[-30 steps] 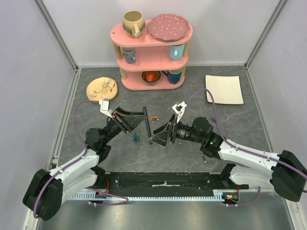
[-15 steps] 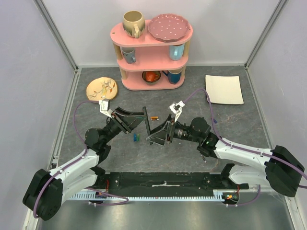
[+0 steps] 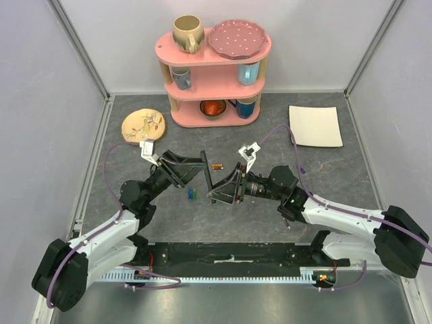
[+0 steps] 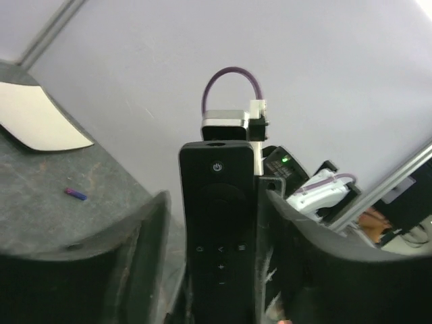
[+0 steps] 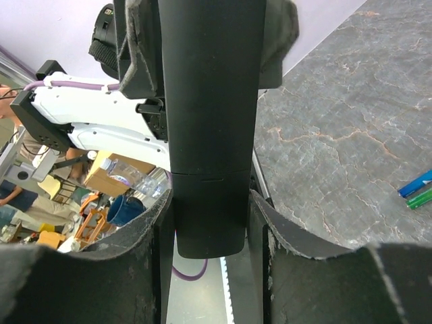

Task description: Load the batteries into the remote control

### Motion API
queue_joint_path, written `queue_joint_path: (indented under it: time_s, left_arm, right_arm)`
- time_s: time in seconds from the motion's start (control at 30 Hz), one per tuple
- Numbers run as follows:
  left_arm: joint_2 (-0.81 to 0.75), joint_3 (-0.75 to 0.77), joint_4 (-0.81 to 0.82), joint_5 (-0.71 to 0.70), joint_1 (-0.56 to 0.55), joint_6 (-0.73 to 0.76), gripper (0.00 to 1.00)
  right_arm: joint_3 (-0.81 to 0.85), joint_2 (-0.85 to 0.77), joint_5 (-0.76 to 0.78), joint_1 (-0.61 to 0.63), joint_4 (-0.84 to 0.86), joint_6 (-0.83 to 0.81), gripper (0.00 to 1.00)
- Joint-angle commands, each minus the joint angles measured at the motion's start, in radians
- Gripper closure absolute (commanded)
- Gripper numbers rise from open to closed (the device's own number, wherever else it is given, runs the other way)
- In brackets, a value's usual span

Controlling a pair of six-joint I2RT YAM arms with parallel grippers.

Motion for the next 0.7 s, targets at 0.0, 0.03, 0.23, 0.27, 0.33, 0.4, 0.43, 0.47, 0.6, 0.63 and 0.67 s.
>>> queue_joint_path:
  time_s: [0.0,0.03,0.23,0.27,0.33,0.4,0.43,0.47,0.6,0.63,0.67]
  left_arm:
    - [-0.033,0.036,-0.168,-0.01,0.007,-0.012,0.07]
    - [-0.053,0.049,-0.213,-0.013,0.01,0.0,0.04]
    - [-0.126,0.042,-0.321,-0.016,0.044,0.035,0.01]
    - [-0.137,0.043,-0.336,-0.015,0.047,0.041,0.01]
    - [-0.162,0.059,-0.42,-0.018,0.055,0.078,0.01]
    - [-0.198,0.079,-0.501,-0.021,0.055,0.142,0.01]
    - [-0.209,0.097,-0.54,-0.031,0.055,0.162,0.01]
    - [-0.221,0.105,-0.602,-0.032,0.055,0.211,0.01]
    - [-0.22,0.178,-0.816,-0.074,0.053,0.322,0.01]
    - [-0.216,0.197,-0.841,-0.079,0.053,0.325,0.01]
    - [-0.214,0.201,-0.848,-0.076,0.052,0.331,0.01]
  right_arm:
    - [0.017,-0.053,-0.025,0.001,-0.039,-0.069,0.59]
    - [0.031,-0.062,-0.027,-0.001,-0.097,-0.084,0.6]
    - [0.097,-0.142,-0.005,0.001,-0.374,-0.232,0.6]
    - [0.114,-0.162,0.01,-0.001,-0.43,-0.259,0.6]
    - [0.181,-0.177,0.094,0.002,-0.632,-0.363,0.6]
    - [0.233,-0.188,0.23,0.004,-0.78,-0.47,0.6]
    - [0.275,-0.19,0.272,0.005,-0.888,-0.497,0.6]
    - [0.292,-0.187,0.304,0.008,-0.933,-0.529,0.59]
    - [0.349,-0.168,0.441,0.035,-1.065,-0.623,0.57]
    - [0.364,-0.154,0.516,0.044,-1.096,-0.641,0.57]
    - [0.372,-0.145,0.556,0.062,-1.11,-0.648,0.58]
